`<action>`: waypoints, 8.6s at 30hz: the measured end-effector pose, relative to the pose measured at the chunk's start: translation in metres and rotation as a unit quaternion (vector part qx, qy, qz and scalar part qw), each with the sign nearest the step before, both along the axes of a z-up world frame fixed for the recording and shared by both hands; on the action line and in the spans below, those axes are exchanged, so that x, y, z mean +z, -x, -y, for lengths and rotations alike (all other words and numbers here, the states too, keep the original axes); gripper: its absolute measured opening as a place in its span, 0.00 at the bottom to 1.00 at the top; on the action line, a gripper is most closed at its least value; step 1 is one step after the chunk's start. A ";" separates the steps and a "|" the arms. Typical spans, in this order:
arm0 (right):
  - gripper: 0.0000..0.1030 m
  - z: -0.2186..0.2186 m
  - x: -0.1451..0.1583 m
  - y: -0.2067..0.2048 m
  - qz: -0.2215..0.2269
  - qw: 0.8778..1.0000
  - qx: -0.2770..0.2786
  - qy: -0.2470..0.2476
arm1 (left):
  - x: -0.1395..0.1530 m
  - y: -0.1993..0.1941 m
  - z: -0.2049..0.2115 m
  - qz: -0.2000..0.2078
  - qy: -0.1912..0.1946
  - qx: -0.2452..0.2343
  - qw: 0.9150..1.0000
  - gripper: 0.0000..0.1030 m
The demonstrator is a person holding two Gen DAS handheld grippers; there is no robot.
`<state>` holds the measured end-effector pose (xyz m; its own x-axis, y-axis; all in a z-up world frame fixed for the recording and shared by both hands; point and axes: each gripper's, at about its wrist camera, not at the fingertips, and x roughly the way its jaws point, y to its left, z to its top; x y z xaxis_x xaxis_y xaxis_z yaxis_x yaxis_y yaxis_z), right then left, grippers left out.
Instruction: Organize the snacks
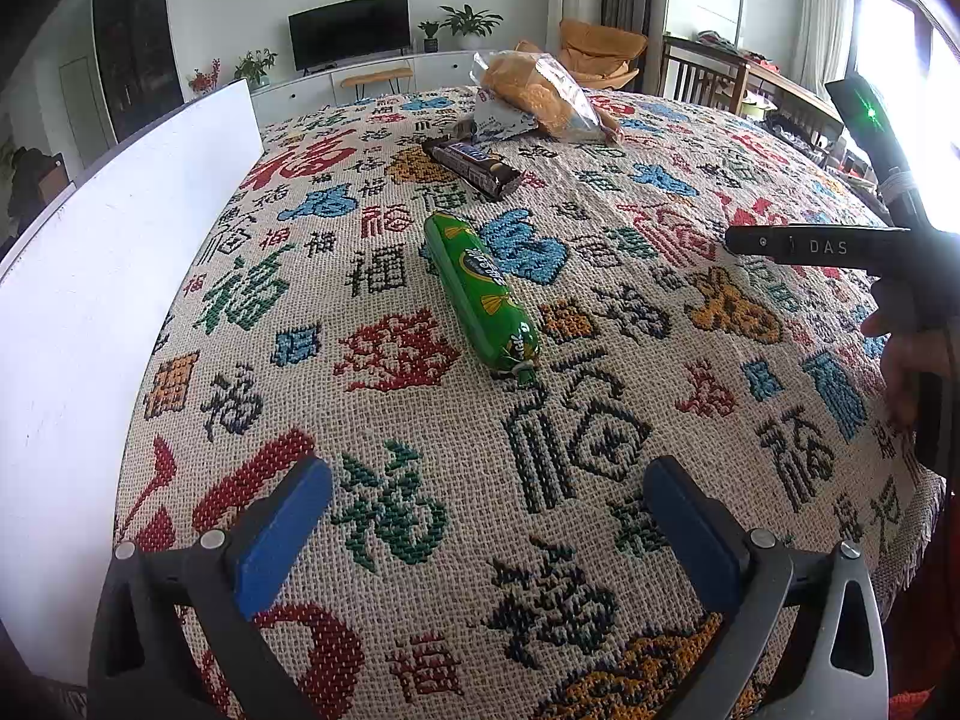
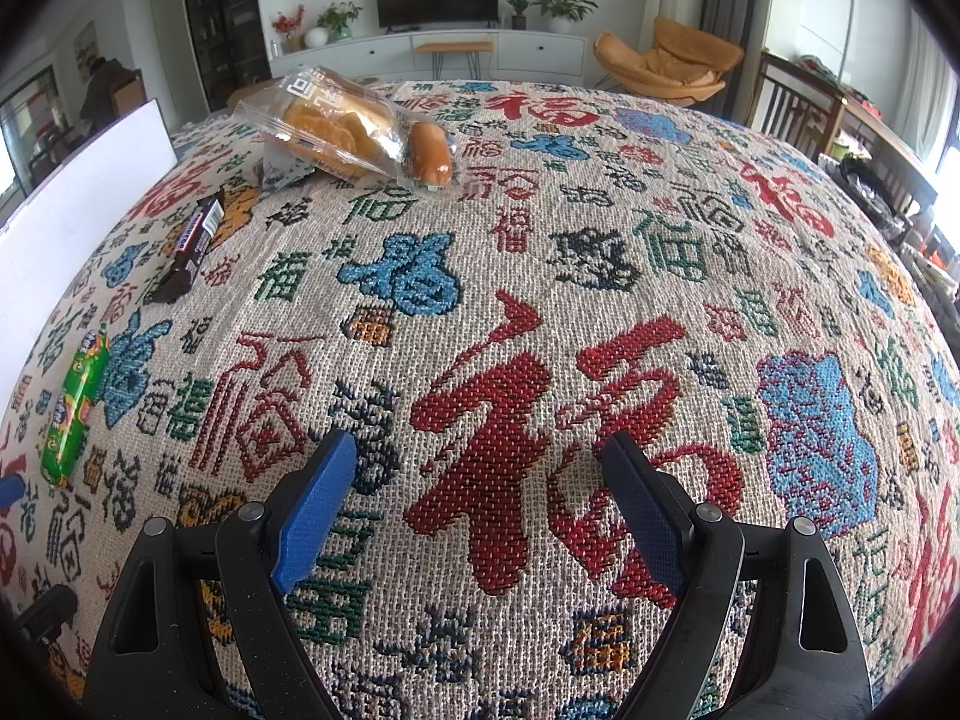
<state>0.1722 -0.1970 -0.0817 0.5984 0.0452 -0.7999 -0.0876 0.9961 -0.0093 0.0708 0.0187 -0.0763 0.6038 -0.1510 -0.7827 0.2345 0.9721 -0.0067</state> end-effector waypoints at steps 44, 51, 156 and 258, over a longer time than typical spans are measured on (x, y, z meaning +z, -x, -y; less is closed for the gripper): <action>0.84 -0.092 0.029 -0.009 -0.078 0.972 0.149 -0.162 | 0.000 0.021 -0.019 -0.010 -0.002 -0.031 0.999 1.00; 0.75 -0.199 0.010 -0.023 -0.150 0.952 0.251 -0.085 | 0.000 0.021 -0.020 -0.004 -0.001 -0.034 0.999 1.00; 0.82 -0.010 -0.001 -0.027 0.001 1.000 0.020 0.000 | 0.000 0.017 -0.018 -0.001 -0.002 -0.026 1.000 1.00; 0.22 -0.005 0.029 -0.091 -0.168 0.982 0.053 -0.061 | 0.150 -0.035 -0.116 0.010 0.276 0.035 0.960 0.16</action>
<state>0.2629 -0.1920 -0.0524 0.2876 0.2011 -0.9364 -0.1696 0.9729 0.1569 0.1061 0.1349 0.0734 0.6424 -0.4974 -0.5830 0.1736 0.8355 -0.5214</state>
